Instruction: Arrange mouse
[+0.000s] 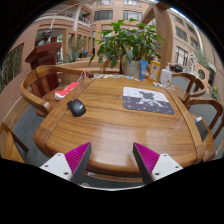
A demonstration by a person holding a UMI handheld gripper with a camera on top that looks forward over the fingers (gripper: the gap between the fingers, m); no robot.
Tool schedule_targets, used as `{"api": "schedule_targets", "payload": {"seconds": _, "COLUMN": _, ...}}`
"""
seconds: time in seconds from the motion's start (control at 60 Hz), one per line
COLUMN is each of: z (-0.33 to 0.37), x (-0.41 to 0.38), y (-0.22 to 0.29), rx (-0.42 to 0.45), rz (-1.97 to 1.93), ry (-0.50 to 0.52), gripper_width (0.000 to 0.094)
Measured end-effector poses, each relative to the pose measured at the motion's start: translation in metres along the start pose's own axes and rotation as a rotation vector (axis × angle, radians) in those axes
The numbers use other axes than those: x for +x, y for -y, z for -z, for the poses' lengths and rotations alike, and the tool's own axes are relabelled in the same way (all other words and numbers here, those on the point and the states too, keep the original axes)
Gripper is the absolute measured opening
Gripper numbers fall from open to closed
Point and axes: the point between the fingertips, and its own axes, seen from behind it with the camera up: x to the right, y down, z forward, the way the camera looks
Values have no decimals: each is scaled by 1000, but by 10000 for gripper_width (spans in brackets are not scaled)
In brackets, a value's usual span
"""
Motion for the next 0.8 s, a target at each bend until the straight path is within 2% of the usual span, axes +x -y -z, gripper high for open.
{"api": "schedule_targets", "payload": {"seconds": 0.183, "z": -56, "x": -83, "y": 52, "rx": 64, "rz": 47, "ry": 122, "gripper_width": 859}}
{"api": "schedule_targets", "payload": {"seconds": 0.333, "z": -98, "x": -112, "y": 90, "rx": 83, "rz": 97, "ry": 121, "gripper_width": 857}}
{"api": "schedule_targets", "payload": {"seconds": 0.55, "z": -146, "x": -126, "y": 113, "rx": 77, "rz": 145, "ry": 119, "gripper_width": 852}}
{"api": "schedule_targets", "payload": {"seconds": 0.667, "z": -162, "x": -124, "y": 124, "rx": 72, "rz": 112, "ry": 123, "gripper_width": 768}}
{"api": "schedule_targets", "payload": {"seconds": 0.8, "z": -169, "x": -129, "y": 129, "rx": 63, "rz": 94, "ry": 140, "gripper_width": 476}}
